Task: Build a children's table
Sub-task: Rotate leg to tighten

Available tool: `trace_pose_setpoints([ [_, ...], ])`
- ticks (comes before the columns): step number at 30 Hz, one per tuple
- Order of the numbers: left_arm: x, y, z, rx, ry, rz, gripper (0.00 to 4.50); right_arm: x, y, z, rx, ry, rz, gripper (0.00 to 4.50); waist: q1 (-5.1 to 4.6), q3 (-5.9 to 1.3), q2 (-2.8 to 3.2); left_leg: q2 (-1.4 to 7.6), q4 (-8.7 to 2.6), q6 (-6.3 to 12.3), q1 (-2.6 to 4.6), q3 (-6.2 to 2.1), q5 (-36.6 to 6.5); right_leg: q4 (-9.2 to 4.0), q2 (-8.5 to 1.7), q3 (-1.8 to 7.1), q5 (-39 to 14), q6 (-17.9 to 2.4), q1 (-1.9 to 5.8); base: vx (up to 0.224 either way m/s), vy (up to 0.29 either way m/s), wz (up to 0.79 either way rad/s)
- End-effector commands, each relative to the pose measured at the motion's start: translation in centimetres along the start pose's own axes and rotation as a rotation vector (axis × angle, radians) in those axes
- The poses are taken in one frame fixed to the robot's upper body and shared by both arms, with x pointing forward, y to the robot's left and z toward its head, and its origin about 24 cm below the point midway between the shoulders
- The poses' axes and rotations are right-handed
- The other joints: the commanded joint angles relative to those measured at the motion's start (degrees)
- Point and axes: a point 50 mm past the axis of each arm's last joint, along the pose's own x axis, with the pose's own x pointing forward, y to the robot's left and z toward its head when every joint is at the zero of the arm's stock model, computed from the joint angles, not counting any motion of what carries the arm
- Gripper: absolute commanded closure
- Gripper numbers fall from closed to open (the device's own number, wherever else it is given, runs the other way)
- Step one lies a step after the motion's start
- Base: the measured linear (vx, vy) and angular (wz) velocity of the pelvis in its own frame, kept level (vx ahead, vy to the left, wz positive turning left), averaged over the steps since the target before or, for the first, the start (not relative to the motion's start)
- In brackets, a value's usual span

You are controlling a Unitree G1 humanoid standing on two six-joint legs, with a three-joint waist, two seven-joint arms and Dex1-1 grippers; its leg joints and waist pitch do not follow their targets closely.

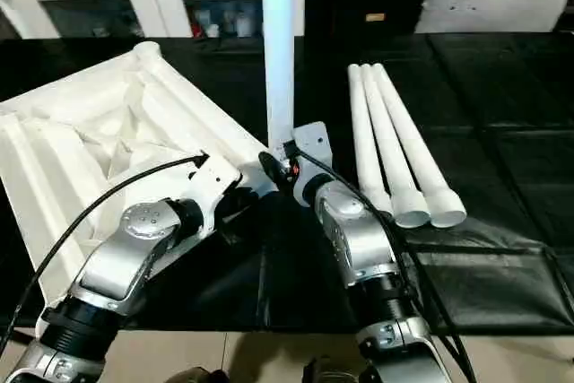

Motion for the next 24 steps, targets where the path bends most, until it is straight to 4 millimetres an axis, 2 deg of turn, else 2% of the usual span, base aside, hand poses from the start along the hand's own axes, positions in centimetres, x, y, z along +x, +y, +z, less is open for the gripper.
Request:
trace_pose_setpoints([
  [1,0.1,-0.8,3.2,0.068,-0.134,-0.013,4.5,0.5,2.9,-3.3,0.091,0.134,0.11,1.86,0.4,-4.08,-0.76,2.58,-3.25,6.23,-0.32,-1.1,-4.55,-4.46,-4.59,3.07,-8.9,-12.69,3.43,0.0,0.0,0.0],
  [2,0.1,-0.9,3.2,0.075,-0.13,-0.016,4.5,0.4,2.9,-3.4,0.092,0.135,0.108,1.86,0.36,-3.99,-0.76,2.55,-3.27,6.06,-0.28,-1.08,-5.38,-4.61,-4.61,3.04,-10.25,-12.53,3.41,0.0,0.0,0.0],
  [3,0.0,-1.0,3.2,0.08,-0.12,-0.013,4.5,0.5,2.9,-3.5,0.114,0.133,0.107,1.51,0.35,-4.1,-0.45,2.58,-3.28,5.71,-0.2,-1.12,-6.06,-4.65,-4.65,3.05,-11.48,-12.34,3.46,0.0,0.0,0.0],
  [5,0.0,-1.0,3.2,0.071,-0.115,-0.006,4.5,0.6,2.9,-3.4,0.132,0.122,0.109,1.16,0.24,-4.04,-0.52,2.64,-3.36,5.22,-0.22,-1.15,-6.77,-4.79,-4.66,3.03,-12.35,-12.07,3.44,0.0,0.0,0.0],
  [8,0.0,-0.8,3.1,0.07,-0.107,-0.003,4.5,0.6,2.8,-3.2,0.127,0.112,0.113,1.06,0.19,-4.08,-0.35,2.67,-3.39,5.0,-0.16,-1.19,-7.13,-4.74,-4.63,3.08,-12.04,-12.22,3.4,0.0,0.0,0.0],
  [10,-0.1,-0.7,3.0,0.072,-0.104,-0.001,4.5,0.5,2.7,-3.1,0.118,0.105,0.114,0.75,0.23,-4.06,-0.43,2.62,-3.39,4.77,-0.16,-1.17,-7.27,-4.77,-4.64,3.08,-12.02,-12.3,3.43,0.0,0.0,0.0],
  [13,-0.2,-0.3,2.8,0.08,-0.096,0.001,4.5,0.3,2.2,-3.0,0.099,0.096,0.108,0.58,0.29,-4.1,-0.38,2.6,-3.35,4.88,-0.26,-1.17,-6.84,-4.73,-4.67,3.1,-10.98,-12.55,3.5,0.0,0.0,0.0],
  [18,-0.5,0.2,2.3,0.106,-0.074,-0.008,4.5,-0.5,1.2,-2.6,0.04,0.075,0.107,0.04,0.24,-4.09,-0.24,2.62,-3.32,5.12,-0.23,-1.19,-6.76,-4.58,-4.56,3.05,-9.75,-12.74,3.52,0.0,0.0,0.0],
  [24,-0.7,0.8,1.9,0.132,-0.059,-0.02,4.5,-2.0,0.3,-2.1,-0.011,0.056,0.136,0.04,0.62,-3.89,-0.12,2.67,-3.4,5.42,-0.15,-1.2,-7.03,-4.69,-4.5,3.09,-9.85,-12.48,3.47,0.0,0.0,0.0],
])
